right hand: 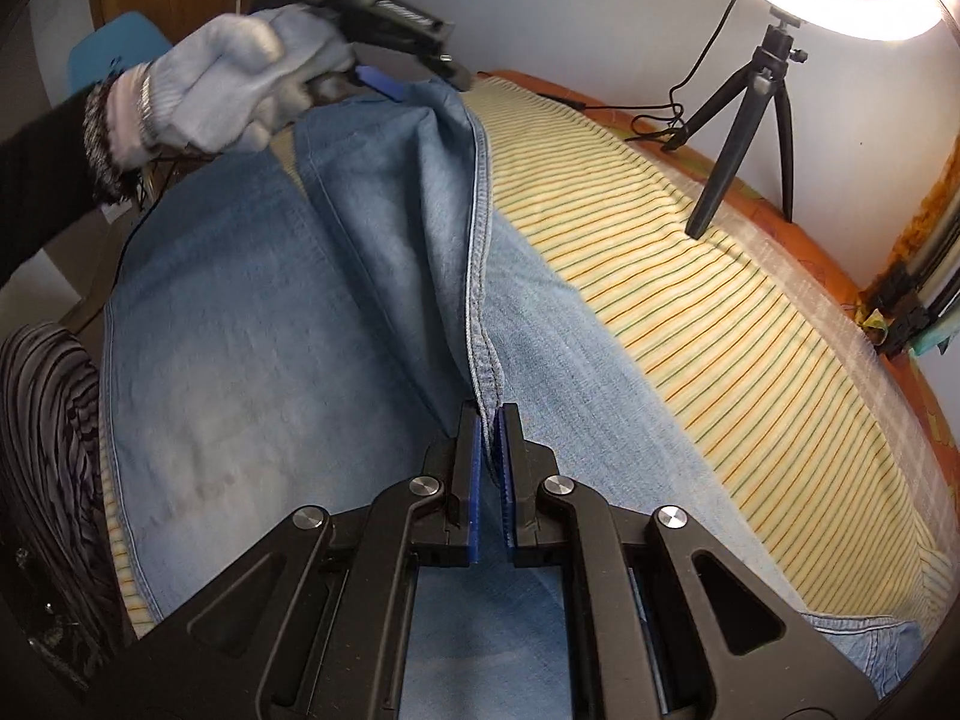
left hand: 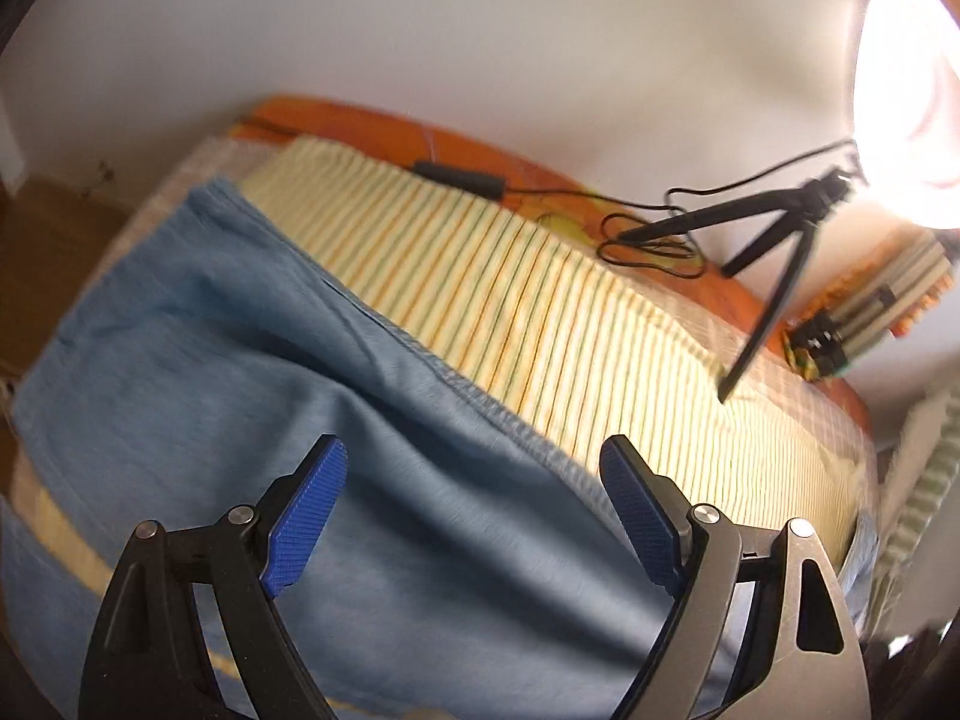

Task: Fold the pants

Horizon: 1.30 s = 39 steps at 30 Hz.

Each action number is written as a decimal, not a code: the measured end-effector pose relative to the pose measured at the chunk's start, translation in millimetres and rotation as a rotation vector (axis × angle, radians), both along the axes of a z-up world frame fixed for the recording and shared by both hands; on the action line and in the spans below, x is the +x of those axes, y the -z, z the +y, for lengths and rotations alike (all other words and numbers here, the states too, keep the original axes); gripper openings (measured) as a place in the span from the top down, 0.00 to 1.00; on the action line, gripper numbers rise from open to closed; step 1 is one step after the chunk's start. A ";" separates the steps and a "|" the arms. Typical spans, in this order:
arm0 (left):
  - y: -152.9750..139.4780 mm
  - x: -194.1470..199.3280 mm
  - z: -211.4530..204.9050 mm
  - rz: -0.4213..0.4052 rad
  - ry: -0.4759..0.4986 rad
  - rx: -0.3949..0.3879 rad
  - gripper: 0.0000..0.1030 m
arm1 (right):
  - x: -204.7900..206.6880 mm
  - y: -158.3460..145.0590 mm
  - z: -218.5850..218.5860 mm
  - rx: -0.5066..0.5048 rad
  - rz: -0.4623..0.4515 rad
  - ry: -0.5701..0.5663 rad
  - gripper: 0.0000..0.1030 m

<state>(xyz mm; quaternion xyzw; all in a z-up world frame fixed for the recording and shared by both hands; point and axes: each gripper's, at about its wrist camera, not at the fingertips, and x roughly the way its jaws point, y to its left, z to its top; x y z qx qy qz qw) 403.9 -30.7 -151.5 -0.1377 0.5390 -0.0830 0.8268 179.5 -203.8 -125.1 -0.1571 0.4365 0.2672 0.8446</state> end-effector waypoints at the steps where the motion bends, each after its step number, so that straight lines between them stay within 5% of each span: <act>1: 2.9 1.4 -2.3 0.016 -0.014 -0.005 0.16 | -0.4 0.8 -0.1 0.001 0.000 0.000 0.94; 6: 29.5 15.0 -7.1 0.108 -0.102 0.008 0.16 | -0.2 -0.5 -0.7 -0.001 -0.015 -0.011 0.94; 11: 36.1 15.2 -9.3 0.070 -0.154 0.038 0.19 | -1.6 -2.9 -0.3 -0.010 -0.041 -0.016 0.94; 14: 35.6 10.7 -7.5 0.021 -0.170 0.074 0.39 | -2.6 -3.8 0.3 -0.021 -0.056 -0.011 0.94; 16: 34.3 8.9 -3.9 0.001 -0.157 0.108 0.67 | -1.3 -4.9 0.7 -0.032 -0.069 -0.005 0.94; 19: 30.2 6.7 9.0 -0.020 -0.153 0.091 0.90 | 2.7 -9.0 1.8 -0.039 -0.090 0.008 0.94; 29: 4.8 -19.5 24.6 -0.150 -0.105 0.028 0.95 | -11.4 -29.5 3.2 -0.021 -0.112 0.004 0.94; 39: -27.1 -132.5 79.6 -0.271 -0.112 -0.077 0.95 | -78.5 -55.9 23.6 0.001 -0.092 -0.077 0.94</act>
